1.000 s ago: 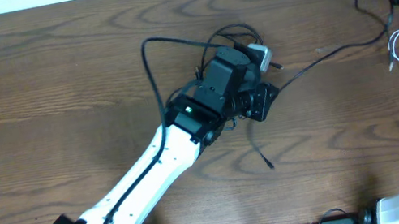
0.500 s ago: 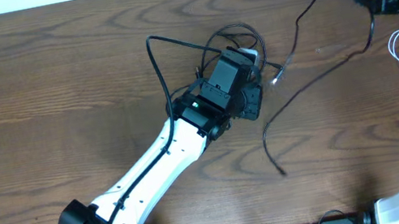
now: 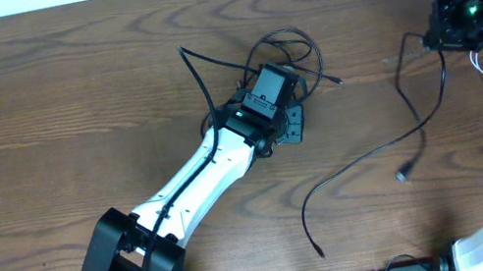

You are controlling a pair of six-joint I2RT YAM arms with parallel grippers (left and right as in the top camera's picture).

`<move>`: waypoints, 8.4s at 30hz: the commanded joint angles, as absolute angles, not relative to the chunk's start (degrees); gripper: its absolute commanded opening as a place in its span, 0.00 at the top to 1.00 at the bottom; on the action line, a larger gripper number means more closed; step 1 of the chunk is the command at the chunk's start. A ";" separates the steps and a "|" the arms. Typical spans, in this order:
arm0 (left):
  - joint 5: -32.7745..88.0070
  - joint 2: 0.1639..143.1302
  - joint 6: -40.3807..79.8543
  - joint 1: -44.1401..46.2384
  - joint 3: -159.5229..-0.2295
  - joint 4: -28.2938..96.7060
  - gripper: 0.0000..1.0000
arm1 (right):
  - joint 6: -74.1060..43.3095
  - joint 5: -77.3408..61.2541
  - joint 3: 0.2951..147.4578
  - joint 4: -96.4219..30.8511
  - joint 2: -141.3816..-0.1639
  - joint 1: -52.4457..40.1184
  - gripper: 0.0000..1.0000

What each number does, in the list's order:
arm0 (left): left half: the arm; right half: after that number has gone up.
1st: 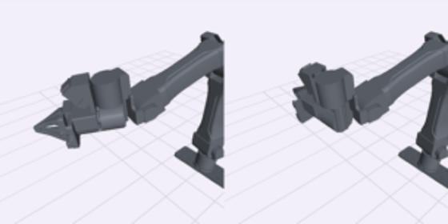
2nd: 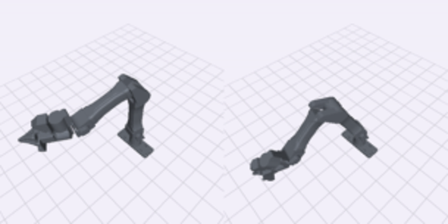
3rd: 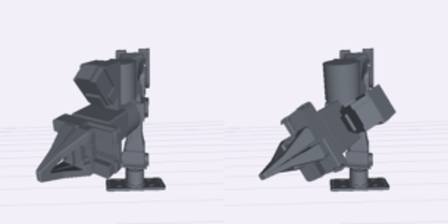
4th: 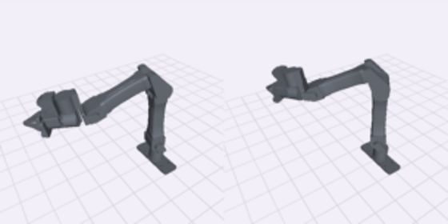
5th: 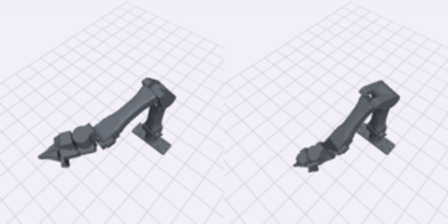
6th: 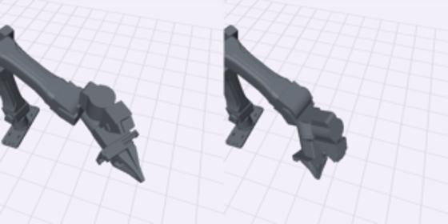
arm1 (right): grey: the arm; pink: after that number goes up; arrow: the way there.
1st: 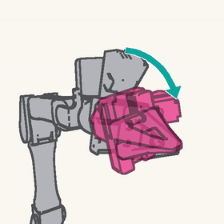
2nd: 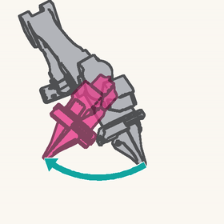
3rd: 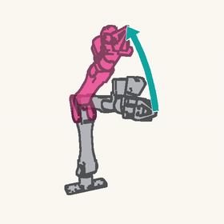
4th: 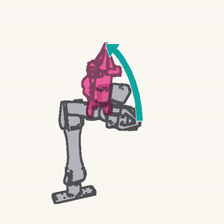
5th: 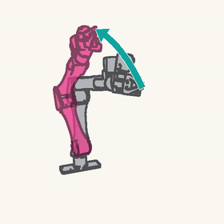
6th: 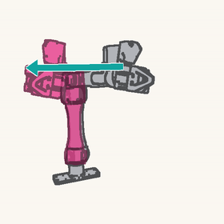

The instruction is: Untangle cables

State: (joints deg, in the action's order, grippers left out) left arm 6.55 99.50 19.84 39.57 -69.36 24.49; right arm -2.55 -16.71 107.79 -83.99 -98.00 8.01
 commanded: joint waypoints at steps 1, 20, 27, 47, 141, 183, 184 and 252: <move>10.28 99.46 15.00 40.01 -70.28 24.36 0.49 | -3.18 -14.50 104.64 -82.21 -98.28 7.94 0.99; -4.56 108.51 16.64 35.29 -70.26 15.11 0.41 | 0.27 -17.08 97.08 -77.87 -98.28 6.66 0.97; -2.50 108.51 18.33 33.61 -70.26 18.39 0.41 | -0.62 -18.98 98.24 -64.40 -98.26 6.96 0.99; -1.93 108.51 18.33 33.71 -70.26 20.51 0.41 | -9.69 2.31 113.19 -24.21 -104.62 20.12 0.99; -1.96 108.51 18.33 34.48 -70.24 22.33 0.41 | -5.67 -5.08 86.98 -40.25 -121.62 5.61 0.86; -1.30 108.51 18.35 34.48 -70.24 23.14 0.41 | -19.73 2.83 109.71 -38.54 -117.75 40.27 0.99; -0.99 108.51 18.35 34.48 -70.24 23.11 0.41 | -19.73 2.85 109.71 -38.74 -118.93 40.32 0.99; -0.45 83.18 13.34 33.61 -70.65 29.23 0.29 | -6.66 -30.50 109.80 -52.10 -113.69 13.34 0.02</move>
